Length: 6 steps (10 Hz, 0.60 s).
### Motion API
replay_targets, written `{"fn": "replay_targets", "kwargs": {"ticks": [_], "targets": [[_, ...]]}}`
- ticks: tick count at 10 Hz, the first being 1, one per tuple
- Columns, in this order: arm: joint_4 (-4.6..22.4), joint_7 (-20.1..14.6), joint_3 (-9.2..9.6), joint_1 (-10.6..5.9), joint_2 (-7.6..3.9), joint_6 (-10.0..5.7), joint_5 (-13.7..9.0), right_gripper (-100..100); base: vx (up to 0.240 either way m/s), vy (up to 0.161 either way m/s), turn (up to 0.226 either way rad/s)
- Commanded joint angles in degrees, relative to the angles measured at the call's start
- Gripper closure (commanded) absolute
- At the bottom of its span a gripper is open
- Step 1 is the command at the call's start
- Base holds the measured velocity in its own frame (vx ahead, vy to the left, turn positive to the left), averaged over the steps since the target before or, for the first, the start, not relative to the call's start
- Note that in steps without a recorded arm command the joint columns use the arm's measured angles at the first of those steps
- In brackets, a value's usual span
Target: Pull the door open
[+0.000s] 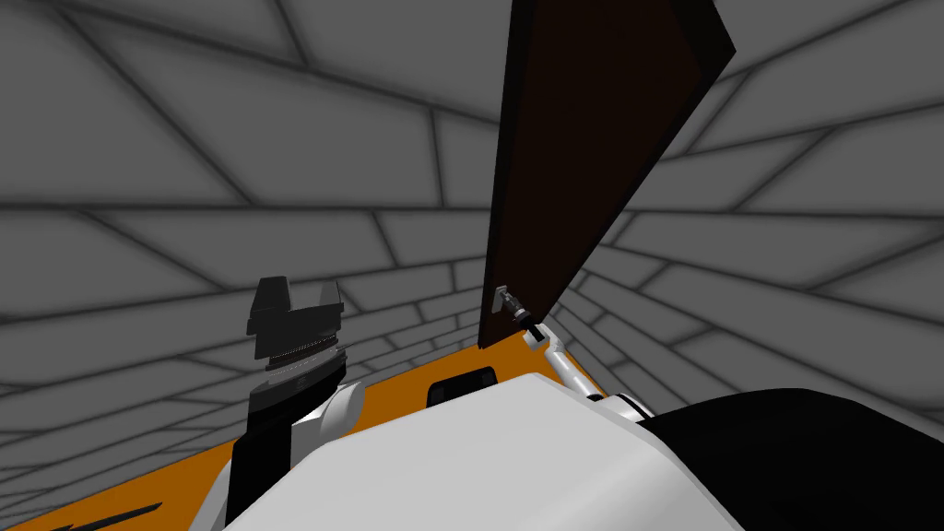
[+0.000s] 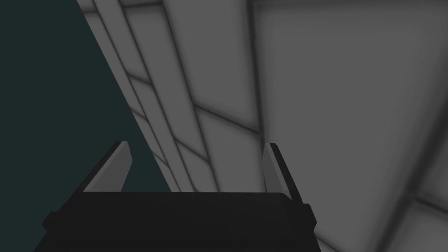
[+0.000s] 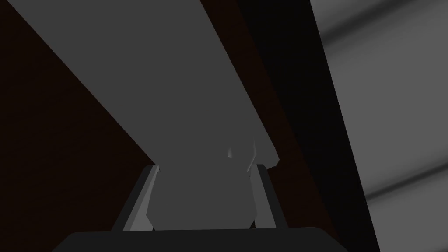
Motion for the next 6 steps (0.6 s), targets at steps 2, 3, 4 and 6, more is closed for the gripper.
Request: {"fn": "replay_targets", "kwargs": {"ticks": [2,3,4,6], "targets": [[0.9,-4.2,0.59,-0.88,0.3,0.12,-2.55,100,-0.062,-0.039,0.08],[0.9,-4.86,0.59,-0.88,0.3,0.12,-2.55,100,-0.064,-0.04,0.051],[1.4,-6.98,0.82,-1.39,0.4,0.2,-3.86,100,-0.063,-0.041,0.066],[1.91,-9.33,1.05,-1.9,0.49,0.28,-5.17,100,-0.079,-0.052,0.091]]}}
